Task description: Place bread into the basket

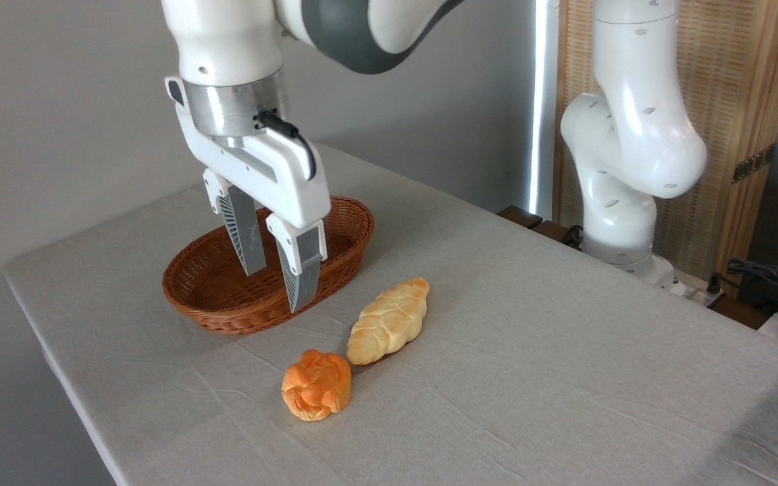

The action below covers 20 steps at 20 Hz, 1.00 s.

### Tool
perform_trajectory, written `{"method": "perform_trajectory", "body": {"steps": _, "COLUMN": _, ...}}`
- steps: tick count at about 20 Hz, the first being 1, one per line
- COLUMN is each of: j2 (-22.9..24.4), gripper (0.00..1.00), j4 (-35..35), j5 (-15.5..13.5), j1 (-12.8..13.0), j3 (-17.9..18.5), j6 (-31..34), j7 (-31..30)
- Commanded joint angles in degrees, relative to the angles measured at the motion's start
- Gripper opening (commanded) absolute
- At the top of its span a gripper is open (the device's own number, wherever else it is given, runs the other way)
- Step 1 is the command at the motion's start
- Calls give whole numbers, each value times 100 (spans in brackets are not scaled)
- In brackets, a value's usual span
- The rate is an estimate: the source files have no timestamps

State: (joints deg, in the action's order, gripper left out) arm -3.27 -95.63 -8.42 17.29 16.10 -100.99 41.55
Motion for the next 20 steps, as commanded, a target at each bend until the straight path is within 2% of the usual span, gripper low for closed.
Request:
{"method": "perform_trajectory", "body": {"steps": 1, "j2": 46, "gripper": 100, "j4": 158, "j5": -151, "j1": 55, "j3": 95, "j6": 115, "j7": 125}}
{"method": "perform_trajectory", "body": {"steps": 4, "j2": 54, "gripper": 100, "j4": 158, "j5": -116, "j1": 116, "j3": 60, "j6": 150, "j7": 134}}
{"method": "perform_trajectory", "body": {"steps": 7, "j2": 54, "gripper": 100, "j4": 176, "j5": -107, "j1": 116, "j3": -168, "j6": 150, "j7": 64}}
{"method": "perform_trajectory", "body": {"steps": 9, "j2": 229, "gripper": 100, "j4": 167, "j5": -98, "j1": 116, "j3": -265, "j6": 412, "j7": 11}}
{"method": "perform_trajectory", "body": {"steps": 10, "j2": 265, "gripper": 100, "j4": 176, "j5": -54, "j1": 116, "j3": -274, "j6": 631, "j7": -6}}
{"method": "perform_trajectory", "body": {"steps": 12, "j2": 388, "gripper": 100, "j4": 176, "j5": 95, "j1": 116, "j3": -274, "j6": 660, "j7": -33}}
{"method": "perform_trajectory", "body": {"steps": 15, "j2": 529, "gripper": 100, "j4": 176, "j5": 95, "j1": 99, "j3": -222, "j6": 686, "j7": 2}}
{"method": "perform_trajectory", "body": {"steps": 20, "j2": 511, "gripper": 100, "j4": 167, "j5": 87, "j1": 90, "j3": -213, "j6": 695, "j7": 90}}
